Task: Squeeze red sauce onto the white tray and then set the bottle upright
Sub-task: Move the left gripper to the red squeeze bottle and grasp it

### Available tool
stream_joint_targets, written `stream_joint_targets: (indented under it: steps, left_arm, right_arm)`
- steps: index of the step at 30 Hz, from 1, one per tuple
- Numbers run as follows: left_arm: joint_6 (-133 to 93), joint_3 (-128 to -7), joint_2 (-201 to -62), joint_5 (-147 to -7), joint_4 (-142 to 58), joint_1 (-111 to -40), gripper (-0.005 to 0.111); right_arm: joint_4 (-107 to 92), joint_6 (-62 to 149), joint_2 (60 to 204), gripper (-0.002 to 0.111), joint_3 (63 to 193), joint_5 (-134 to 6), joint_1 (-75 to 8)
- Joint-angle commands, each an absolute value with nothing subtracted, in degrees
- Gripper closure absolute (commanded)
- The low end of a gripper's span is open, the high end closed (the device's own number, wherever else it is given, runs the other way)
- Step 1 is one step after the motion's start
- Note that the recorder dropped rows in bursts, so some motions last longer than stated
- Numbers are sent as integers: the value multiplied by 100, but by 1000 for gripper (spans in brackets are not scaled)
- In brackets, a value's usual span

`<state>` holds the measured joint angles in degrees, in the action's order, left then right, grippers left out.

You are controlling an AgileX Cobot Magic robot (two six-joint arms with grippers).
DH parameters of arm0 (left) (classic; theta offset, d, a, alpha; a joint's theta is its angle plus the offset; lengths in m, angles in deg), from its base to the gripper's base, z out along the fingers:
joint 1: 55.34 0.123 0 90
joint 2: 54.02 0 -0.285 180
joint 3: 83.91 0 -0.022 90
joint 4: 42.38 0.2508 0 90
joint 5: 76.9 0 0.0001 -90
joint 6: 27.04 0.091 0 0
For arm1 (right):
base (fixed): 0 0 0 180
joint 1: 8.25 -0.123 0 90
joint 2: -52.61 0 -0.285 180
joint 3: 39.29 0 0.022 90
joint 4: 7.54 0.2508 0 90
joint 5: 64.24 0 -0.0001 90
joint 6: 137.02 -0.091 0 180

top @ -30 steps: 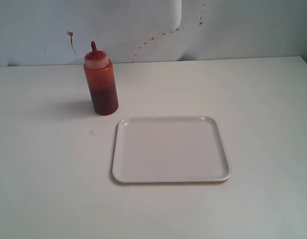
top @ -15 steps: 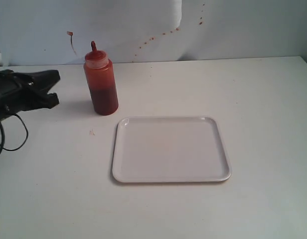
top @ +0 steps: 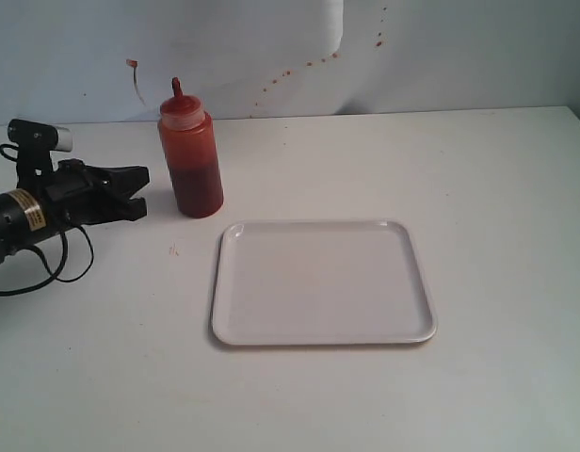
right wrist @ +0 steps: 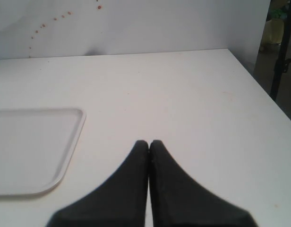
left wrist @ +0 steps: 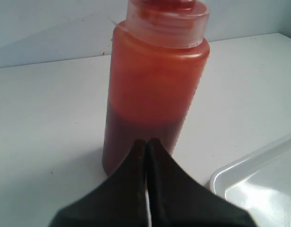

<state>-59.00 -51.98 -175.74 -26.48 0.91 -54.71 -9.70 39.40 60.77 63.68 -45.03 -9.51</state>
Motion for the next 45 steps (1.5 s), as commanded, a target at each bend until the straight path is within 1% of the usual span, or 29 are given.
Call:
stream_joint_targets:
  steps: [1,3,4,6,7,8,10,11,21,24,32,37,45]
  left_arm:
    - [-5765,-5241,-17611,-2586,-154,-5492,105]
    - [-5269,-5241,-17611,-2636,-156,-5492,97]
    - [-5001,-5241,-17611,-2636,-156,-5492,89]
    - [-4683,-5241,-17639,-2681,-111,-5492,69]
    - [-4539,-5241,-17682,-2681,-64,-5492,52]
    - [-4475,-5241,-17727,-2667,14,-5492,33]
    - [-4448,-5241,-17808,-2396,7,-5492,1]
    - [-4486,-5241,-17822,-2260,-5,-5492,3]
    - [-4582,-5264,-17920,-1859,-94,-5530,3]
    - [-4582,-5501,-18249,-1595,-153,-5535,3]
    - [-4592,-6358,-19414,-1510,-22,-5535,3]
    - [-4647,-6890,-19757,-1501,445,-5530,3]
    - [-4939,-7507,-20133,-1246,528,-5631,3]
  right_arm:
    - [-957,3957,6040,108,6349,-4514,-921]
    - [-957,3957,6040,108,6349,-4514,-921]
    - [-957,3957,6040,108,6349,-4514,-921]
    - [-957,3957,6040,108,6349,-4514,-921]
    - [-957,3957,6040,108,6349,-4514,-921]
    - [-957,3957,6040,108,6349,-4514,-921]
    - [-957,3957,6040,108,6349,-4514,-921]
    - [-957,3957,6040,108,6349,-4514,-921]
    - [-957,3957,6040,108,6349,-4514,-921]
    - [-957,3957,6040,108,6349,-4514,-921]
    - [-957,3957,6040,108,6349,-4514,-921]
    - [-957,3957,6040,108,6349,-4514,-921]
    - [-957,3957,6040,108,6349,-4514,-921]
